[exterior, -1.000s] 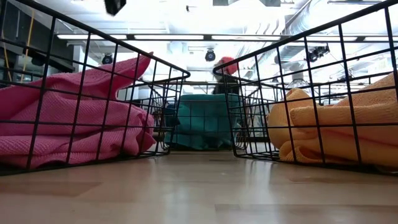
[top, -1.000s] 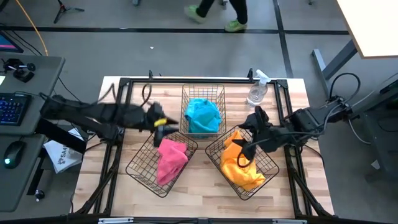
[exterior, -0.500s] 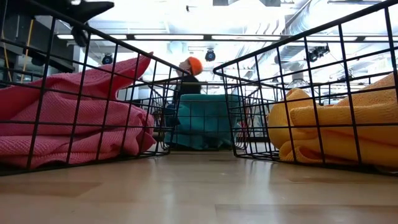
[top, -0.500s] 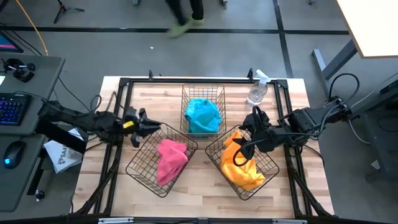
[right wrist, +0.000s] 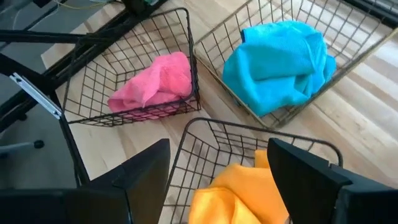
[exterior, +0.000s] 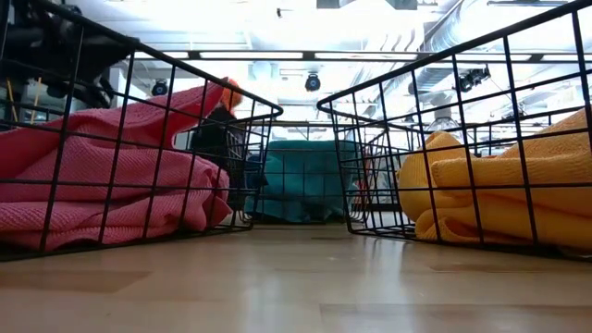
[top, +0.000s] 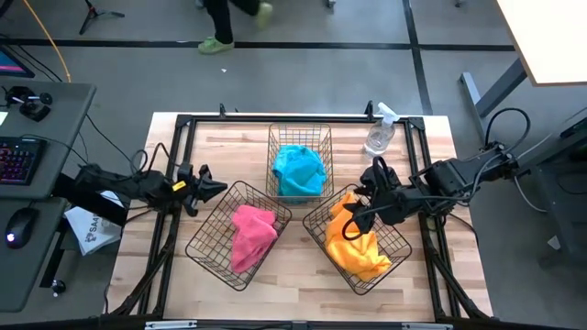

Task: Sort microfiber towel by color & place in baskets
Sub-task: Return to Home Position

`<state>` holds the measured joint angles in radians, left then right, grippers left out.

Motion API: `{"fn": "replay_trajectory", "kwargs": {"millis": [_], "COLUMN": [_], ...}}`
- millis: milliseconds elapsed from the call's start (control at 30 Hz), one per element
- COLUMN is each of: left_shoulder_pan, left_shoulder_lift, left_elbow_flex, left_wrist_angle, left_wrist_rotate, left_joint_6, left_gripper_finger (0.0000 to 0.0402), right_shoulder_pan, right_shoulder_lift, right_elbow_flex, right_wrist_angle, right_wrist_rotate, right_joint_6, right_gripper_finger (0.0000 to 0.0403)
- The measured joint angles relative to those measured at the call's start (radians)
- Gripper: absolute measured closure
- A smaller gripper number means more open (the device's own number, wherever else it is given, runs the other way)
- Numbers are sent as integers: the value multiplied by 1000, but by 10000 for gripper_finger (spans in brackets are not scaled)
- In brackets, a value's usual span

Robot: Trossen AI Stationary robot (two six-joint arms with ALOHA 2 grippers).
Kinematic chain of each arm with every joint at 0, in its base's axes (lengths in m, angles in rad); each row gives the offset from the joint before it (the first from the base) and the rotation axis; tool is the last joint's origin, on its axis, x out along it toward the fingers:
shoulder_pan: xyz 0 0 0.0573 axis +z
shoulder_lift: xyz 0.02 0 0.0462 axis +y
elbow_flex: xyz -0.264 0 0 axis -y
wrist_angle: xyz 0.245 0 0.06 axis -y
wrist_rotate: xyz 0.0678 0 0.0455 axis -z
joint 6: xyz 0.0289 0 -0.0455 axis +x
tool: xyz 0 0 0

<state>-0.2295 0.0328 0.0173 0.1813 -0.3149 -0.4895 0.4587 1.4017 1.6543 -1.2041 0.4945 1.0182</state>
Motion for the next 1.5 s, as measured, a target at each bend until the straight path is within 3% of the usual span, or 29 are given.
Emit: {"fn": "replay_trajectory", "kwargs": {"millis": [367,567,700,800,900,1000,1133,1333,1500], "left_shoulder_pan": [0,0,0,0,0,0,0,0,0], "left_shoulder_lift": [-27,-27,-27,-27,-27,-27,-27,-27,-27], "left_elbow_flex": [-5,-5,-5,-5,-5,-5,-5,-5,-5], "left_wrist_angle": [-64,-65,-65,-65,-65,-66,-65,-65,-65], "left_wrist_rotate": [2,2,2,2,2,2,1,1,1], "left_joint_6": [-7,-6,-6,-5,-4,-4,-4,-5,-5], "left_gripper_finger": [401,401,401,401,401,401,401,401,401], "right_shoulder_pan": [49,115,161,200,193,105,-130,-477,-601], "right_shoulder_lift": [0,-42,-223,-404,-566,-682,-787,-919,-1037], "right_elbow_flex": [0,-33,-259,-501,-723,-888,-1013,-1131,-1228], "right_wrist_angle": [-156,-346,-236,-30,269,590,856,976,979], "right_wrist_rotate": [-44,-45,-90,-112,-26,77,20,-331,-568], "right_joint_6": [52,63,107,149,93,-129,-445,-571,-570], "right_gripper_finger": [140,143,159,176,190,199,203,204,204]}}
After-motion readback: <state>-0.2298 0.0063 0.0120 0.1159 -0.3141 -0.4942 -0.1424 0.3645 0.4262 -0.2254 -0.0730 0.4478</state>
